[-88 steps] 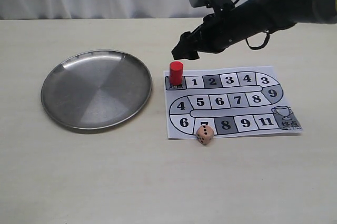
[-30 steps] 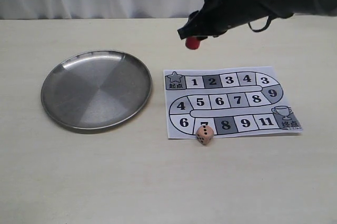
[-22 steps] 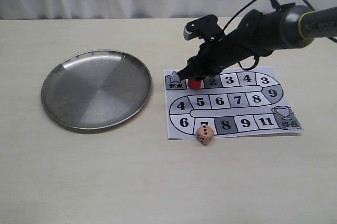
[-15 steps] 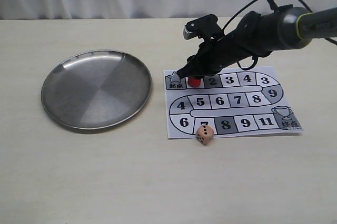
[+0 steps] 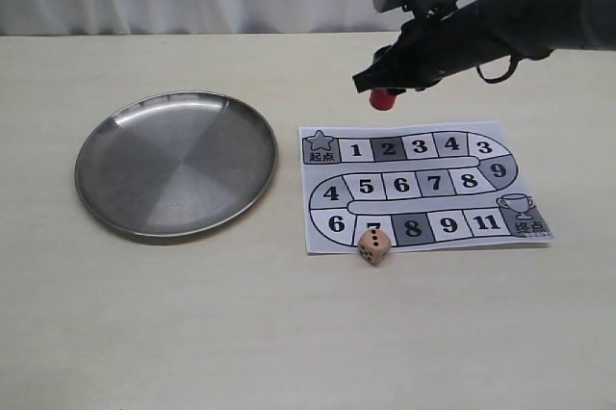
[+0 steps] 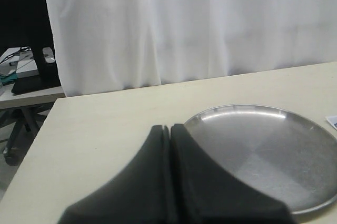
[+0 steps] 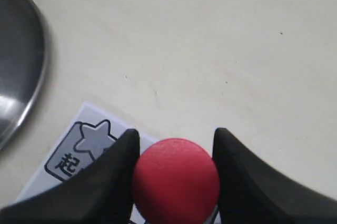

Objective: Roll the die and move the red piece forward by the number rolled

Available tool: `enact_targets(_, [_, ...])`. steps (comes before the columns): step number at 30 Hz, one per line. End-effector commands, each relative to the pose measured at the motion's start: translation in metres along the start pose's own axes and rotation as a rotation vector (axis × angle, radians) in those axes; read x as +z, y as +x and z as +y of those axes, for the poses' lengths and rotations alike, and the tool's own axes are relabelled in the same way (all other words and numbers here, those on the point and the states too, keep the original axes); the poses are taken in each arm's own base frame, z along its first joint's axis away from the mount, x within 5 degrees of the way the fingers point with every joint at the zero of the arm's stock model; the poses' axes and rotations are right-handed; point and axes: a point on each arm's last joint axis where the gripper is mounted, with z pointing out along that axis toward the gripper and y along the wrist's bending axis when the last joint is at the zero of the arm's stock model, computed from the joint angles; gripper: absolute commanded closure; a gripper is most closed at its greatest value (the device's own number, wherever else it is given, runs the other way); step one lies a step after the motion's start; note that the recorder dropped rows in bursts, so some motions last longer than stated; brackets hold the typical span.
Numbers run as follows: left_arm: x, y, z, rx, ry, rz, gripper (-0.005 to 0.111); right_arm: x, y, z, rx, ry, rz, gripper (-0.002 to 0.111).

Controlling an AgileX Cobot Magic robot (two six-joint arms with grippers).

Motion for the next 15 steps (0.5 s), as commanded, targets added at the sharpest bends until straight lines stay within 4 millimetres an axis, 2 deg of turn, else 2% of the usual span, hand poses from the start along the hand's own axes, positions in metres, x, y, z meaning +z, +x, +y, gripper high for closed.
enact_targets(1, [0.000, 0.000, 0.000, -0.002, -0.002, -0.010, 0.107, 0.028, 0.032, -0.006, -0.001, 0.029, 0.078, 0.104])
enact_targets(6, [0.000, 0.000, 0.000, -0.002, -0.002, -0.010, 0.107, 0.046, 0.055, -0.009, 0.001, 0.041, 0.137, 0.104])
enact_targets(11, [0.000, 0.000, 0.000, -0.002, -0.002, -0.010, 0.107, 0.044, 0.055, -0.008, 0.002, 0.032, 0.143, 0.104])
enact_targets(15, [0.000, 0.000, 0.000, -0.002, -0.002, -0.010, 0.107, 0.024, 0.040, -0.012, -0.030, 0.047, 0.101, 0.104])
